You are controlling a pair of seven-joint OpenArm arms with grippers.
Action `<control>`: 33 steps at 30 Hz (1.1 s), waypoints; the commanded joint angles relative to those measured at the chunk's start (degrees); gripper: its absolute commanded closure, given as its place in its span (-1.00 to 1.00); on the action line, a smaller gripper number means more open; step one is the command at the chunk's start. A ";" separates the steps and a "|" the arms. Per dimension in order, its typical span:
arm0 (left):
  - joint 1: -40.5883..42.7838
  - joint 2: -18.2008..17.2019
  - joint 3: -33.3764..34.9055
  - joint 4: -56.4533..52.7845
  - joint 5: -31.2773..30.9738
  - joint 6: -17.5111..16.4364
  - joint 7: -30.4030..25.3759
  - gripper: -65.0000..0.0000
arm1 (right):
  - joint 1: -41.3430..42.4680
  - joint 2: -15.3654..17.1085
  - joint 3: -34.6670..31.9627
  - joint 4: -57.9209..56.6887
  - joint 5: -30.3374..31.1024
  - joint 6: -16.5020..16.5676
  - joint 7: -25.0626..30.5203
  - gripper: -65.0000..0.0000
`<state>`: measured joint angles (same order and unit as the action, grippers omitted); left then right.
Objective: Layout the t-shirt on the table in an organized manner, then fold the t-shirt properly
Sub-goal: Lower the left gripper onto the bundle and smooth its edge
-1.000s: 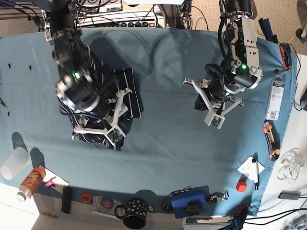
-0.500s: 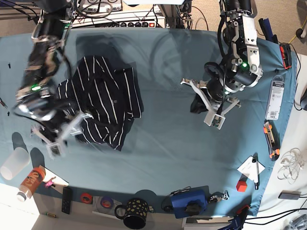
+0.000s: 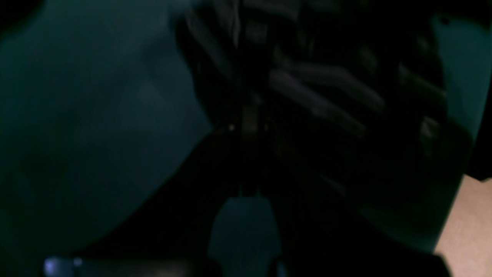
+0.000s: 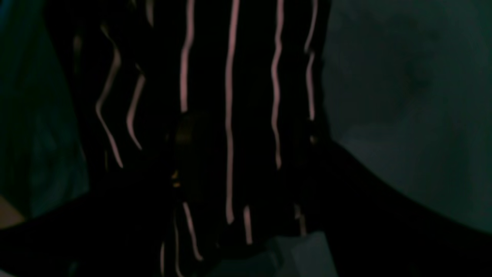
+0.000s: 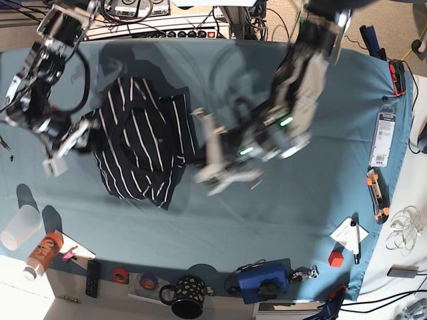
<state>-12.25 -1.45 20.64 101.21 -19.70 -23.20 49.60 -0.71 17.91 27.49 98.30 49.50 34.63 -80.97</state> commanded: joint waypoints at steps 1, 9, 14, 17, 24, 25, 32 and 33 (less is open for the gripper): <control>-2.60 1.53 0.83 0.50 -0.83 -0.22 -1.66 0.99 | -0.17 0.90 -0.07 0.90 1.01 0.35 0.97 0.05; -11.15 9.55 3.78 -11.98 -0.85 -0.92 -4.66 0.99 | -3.10 0.68 -0.15 0.90 0.79 0.28 0.97 0.05; -13.49 10.45 4.66 -21.03 0.98 -1.55 -8.81 0.99 | -3.13 0.68 -0.15 0.92 0.85 0.28 0.97 0.05; -13.51 10.45 4.72 -28.39 6.73 0.42 -13.75 0.99 | -3.10 0.70 -0.15 0.92 0.83 0.28 0.97 0.05; -13.49 10.12 4.66 -37.13 16.15 12.74 -11.08 1.00 | -3.10 0.85 0.24 0.92 0.81 0.28 0.97 0.05; -13.49 9.62 4.50 -36.76 16.63 14.93 -10.32 1.00 | -3.10 0.85 0.46 0.92 0.81 0.31 0.97 0.05; -13.46 8.11 -2.08 -30.88 12.85 15.74 -2.89 1.00 | -2.89 1.97 1.11 0.96 4.57 1.33 2.95 0.05; -13.44 8.11 -3.26 -29.35 10.78 15.06 -0.50 1.00 | -2.69 2.10 1.11 0.98 7.41 2.71 3.13 0.05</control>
<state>-23.99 5.65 17.26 70.59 -8.71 -7.86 50.61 -4.40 18.98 28.18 98.30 55.96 37.45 -79.40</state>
